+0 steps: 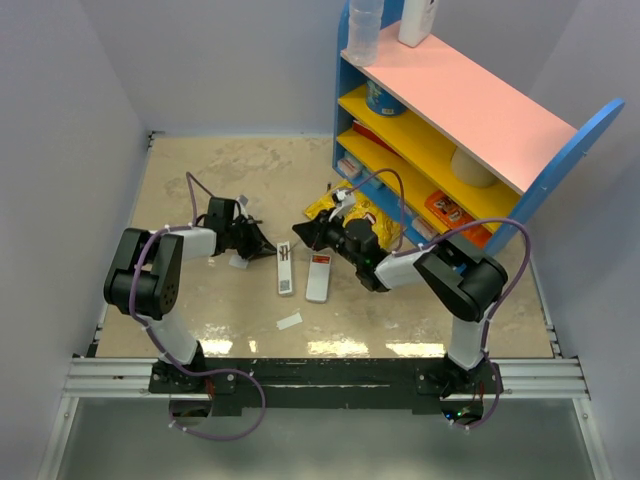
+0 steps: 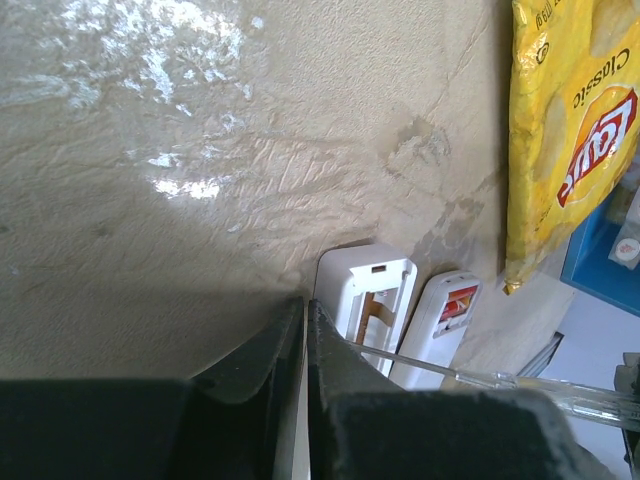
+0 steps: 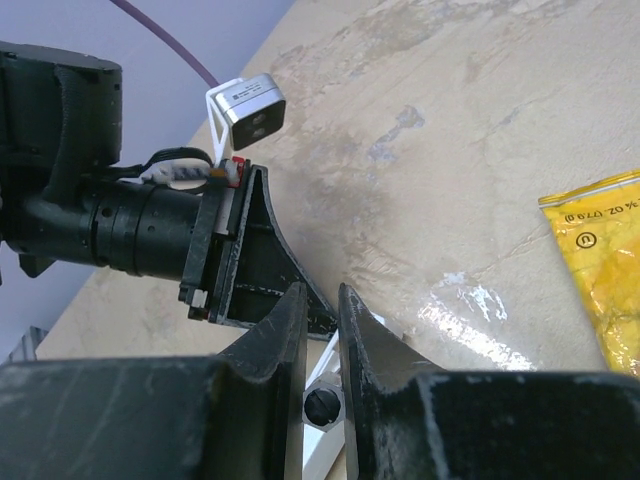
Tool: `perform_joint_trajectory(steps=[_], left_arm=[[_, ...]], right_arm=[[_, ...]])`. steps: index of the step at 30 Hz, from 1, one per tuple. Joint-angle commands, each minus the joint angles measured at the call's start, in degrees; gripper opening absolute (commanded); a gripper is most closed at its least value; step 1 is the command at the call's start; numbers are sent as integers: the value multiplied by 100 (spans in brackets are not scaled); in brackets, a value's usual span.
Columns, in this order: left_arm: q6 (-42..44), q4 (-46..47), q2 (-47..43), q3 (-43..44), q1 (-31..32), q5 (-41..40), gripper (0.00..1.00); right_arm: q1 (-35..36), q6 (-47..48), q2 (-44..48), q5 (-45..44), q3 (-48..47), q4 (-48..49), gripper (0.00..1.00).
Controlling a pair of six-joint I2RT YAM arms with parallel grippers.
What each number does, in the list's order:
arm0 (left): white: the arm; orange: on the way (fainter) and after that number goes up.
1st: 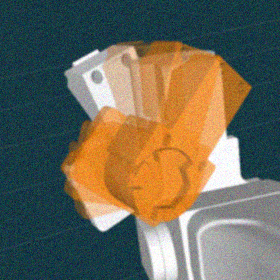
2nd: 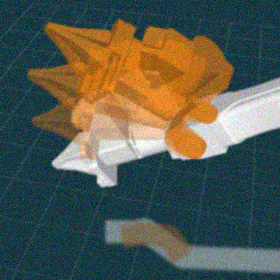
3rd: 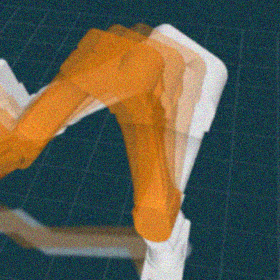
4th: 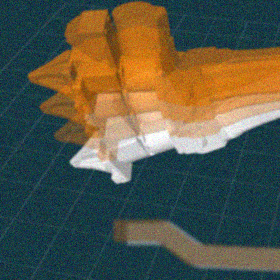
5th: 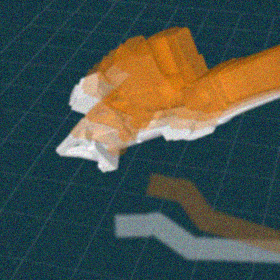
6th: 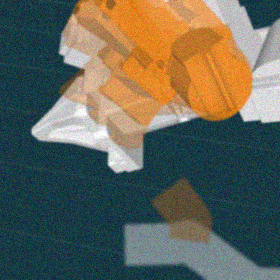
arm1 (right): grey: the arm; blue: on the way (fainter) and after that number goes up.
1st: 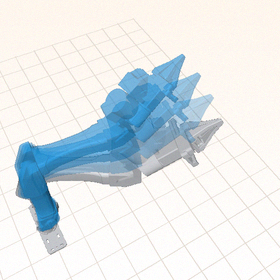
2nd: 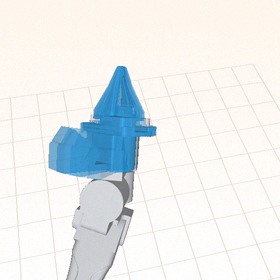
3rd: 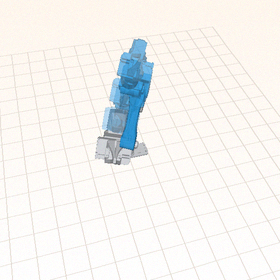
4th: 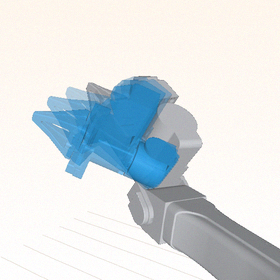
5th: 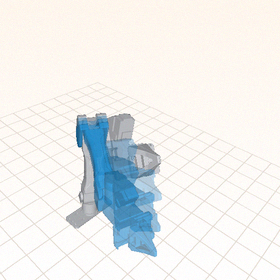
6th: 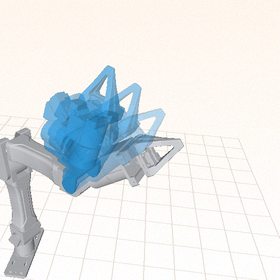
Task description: Unload the batteries from the remote control
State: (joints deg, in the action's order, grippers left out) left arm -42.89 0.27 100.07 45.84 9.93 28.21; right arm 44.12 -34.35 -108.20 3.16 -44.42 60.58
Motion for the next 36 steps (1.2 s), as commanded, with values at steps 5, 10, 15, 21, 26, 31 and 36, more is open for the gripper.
perform_joint_trajectory(steps=[5, 10, 15, 21, 26, 31, 36], left_arm=[[70, -387, -23, -6, 228, 159, 12], [150, -748, -76, 188, 211, -78, 12], [246, -1038, -172, 425, 167, -219, 13], [343, -1372, -786, 847, -350, -456, 13], [413, -1486, -1218, 1128, -993, -746, 15], [519, -1522, -1403, 1208, -1169, -773, 18], [502, -1232, -1394, 953, -1161, -326, 19]], right_arm=[[343, 235, 124, 440, -487, -2559, 0], [326, 507, 431, 396, -874, -3181, 0], [211, 745, 677, 361, -1208, -3613, 0], [18, 929, 1073, 309, -1446, -3808, 0], [-88, 1815, 389, -236, -2604, -3387, 0], [-184, 3205, -841, -553, -4553, -3903, 0], [-219, 4409, -1562, -983, -5453, -3922, 0]])
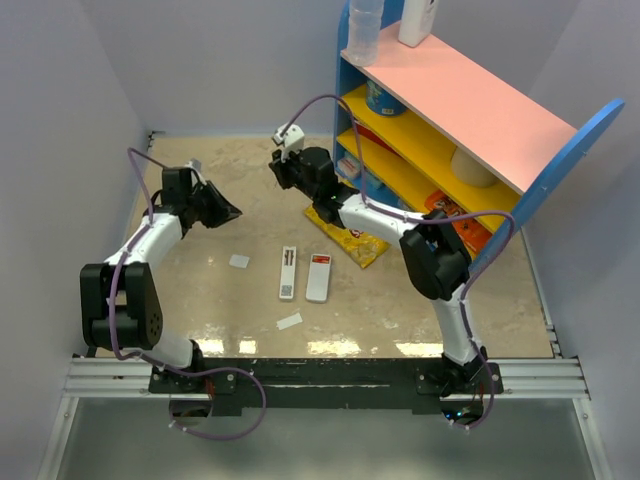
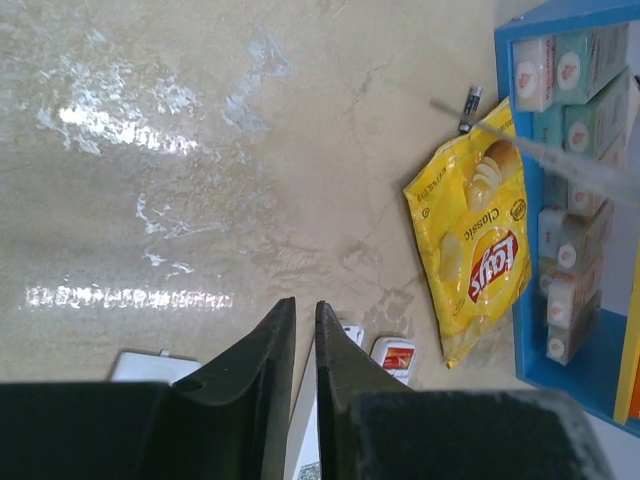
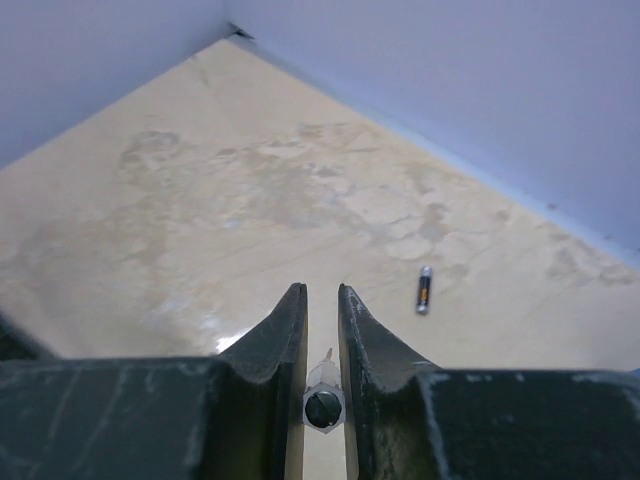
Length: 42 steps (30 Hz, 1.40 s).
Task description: Unload the batteries from the remote control
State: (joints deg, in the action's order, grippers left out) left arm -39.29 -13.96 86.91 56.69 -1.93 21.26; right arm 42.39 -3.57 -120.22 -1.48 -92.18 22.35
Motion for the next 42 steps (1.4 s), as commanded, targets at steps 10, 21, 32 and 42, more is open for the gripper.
perform_joint_trajectory(steps=[10, 21, 32, 42], left_arm=[[237, 359, -139, -606, 141, 1056, 19], [378, 244, -350, -711, 281, 1179, 19], [448, 95, -403, -615, 281, 925, 19], [738, -204, -702, -554, 720, 327, 32]], right_arm=[[-248, 2941, -2048, -1206, -2705, -203, 0], [-627, 3205, -2927, -521, -3534, -731, 0], [-627, 3152, -2306, -301, -3140, -679, 0], [-522, 2081, 319, 32, -1097, -1259, 0]])
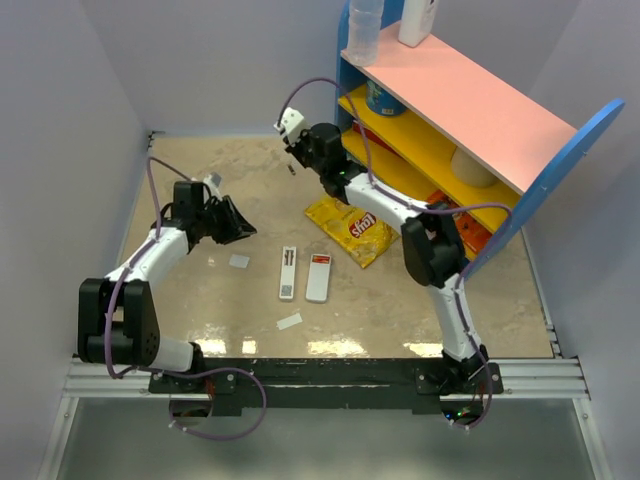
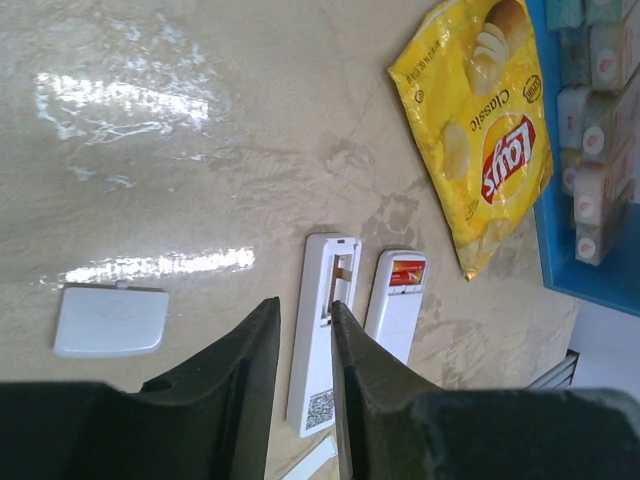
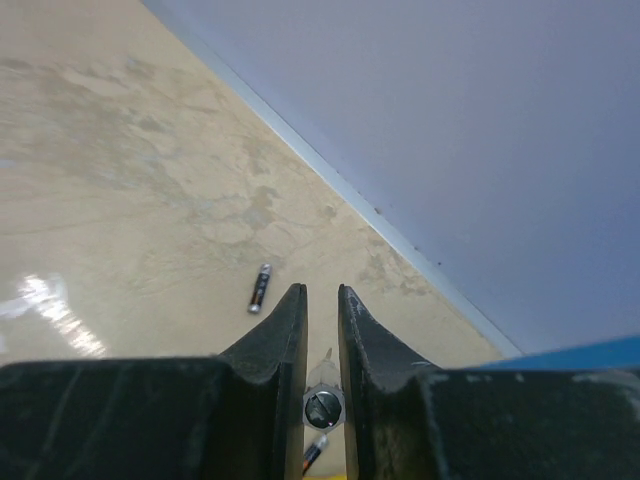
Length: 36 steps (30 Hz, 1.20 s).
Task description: Unload the batteries from the remote control
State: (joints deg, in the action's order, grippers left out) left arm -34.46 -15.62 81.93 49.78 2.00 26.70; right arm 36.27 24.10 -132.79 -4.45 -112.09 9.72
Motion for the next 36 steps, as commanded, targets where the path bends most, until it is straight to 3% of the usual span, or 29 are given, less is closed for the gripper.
perform_joint_trajectory(steps=[1, 8, 14, 28, 36], left_arm=[[273, -116, -195, 155, 423, -270, 32], [-148, 225, -142, -20, 1433, -570, 34], [-456, 700, 121, -179, 1725, -245, 33], [-615, 780, 253, -170, 1725, -384, 33], [-668, 727, 403, -47, 1725, -332, 31]], right_arm=[[160, -774, 1825, 409, 1187, -13, 0], [407, -1984, 3601, 427, 2999, -618, 0], [442, -3313, 4559, 1068, 4405, -867, 0], [495, -4219, 4842, 1807, 5768, 170, 0], [890, -4370, 4719, 1377, 5909, 382, 0]])
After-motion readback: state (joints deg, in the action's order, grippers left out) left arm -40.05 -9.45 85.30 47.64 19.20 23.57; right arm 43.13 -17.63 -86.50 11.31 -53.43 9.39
